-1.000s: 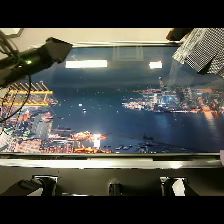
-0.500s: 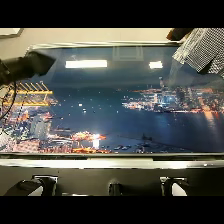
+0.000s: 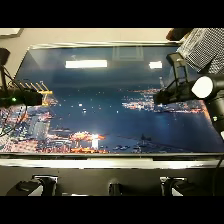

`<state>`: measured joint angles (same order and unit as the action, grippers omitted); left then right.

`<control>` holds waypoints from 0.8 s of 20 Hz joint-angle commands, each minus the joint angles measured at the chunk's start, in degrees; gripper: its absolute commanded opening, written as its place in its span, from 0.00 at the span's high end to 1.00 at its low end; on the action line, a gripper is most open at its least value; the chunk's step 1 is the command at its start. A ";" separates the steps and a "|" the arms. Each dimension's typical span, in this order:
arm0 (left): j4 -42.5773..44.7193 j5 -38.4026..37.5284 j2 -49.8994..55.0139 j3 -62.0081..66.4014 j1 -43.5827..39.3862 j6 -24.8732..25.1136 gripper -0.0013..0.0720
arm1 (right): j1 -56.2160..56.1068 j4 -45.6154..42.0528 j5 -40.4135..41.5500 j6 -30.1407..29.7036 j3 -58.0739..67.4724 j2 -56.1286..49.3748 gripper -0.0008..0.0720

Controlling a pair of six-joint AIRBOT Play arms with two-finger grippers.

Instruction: Fold the clothes and pants, and hang the long-sleeved shirts on hangers.

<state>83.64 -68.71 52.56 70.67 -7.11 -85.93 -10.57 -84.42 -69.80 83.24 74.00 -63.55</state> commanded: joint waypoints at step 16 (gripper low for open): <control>1.70 0.15 0.46 -3.61 0.24 2.16 0.94 | -1.46 -0.07 -2.19 0.55 -1.46 0.17 0.94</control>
<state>85.32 -68.58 52.97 67.09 -6.92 -83.77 -11.97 -84.58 -71.99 83.90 72.55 -63.42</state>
